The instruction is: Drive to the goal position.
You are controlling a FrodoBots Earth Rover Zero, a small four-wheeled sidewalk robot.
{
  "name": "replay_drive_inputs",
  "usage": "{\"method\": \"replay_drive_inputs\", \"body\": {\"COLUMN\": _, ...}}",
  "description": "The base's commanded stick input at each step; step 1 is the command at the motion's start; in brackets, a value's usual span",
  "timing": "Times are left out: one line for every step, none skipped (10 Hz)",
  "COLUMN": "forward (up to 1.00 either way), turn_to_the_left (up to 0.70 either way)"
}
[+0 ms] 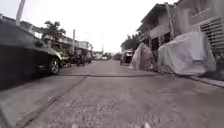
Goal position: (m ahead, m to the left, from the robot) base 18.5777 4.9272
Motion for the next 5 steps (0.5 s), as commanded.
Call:
{"method": "replay_drive_inputs", "body": {"forward": 0.85, "turn_to_the_left": 0.0}}
{"method": "replay_drive_inputs", "body": {"forward": 0.85, "turn_to_the_left": 0.0}}
{"method": "replay_drive_inputs", "body": {"forward": 0.85, "turn_to_the_left": 0.0}}
{"method": "replay_drive_inputs", "body": {"forward": 0.85, "turn_to_the_left": 0.0}}
{"method": "replay_drive_inputs", "body": {"forward": 0.85, "turn_to_the_left": 0.0}}
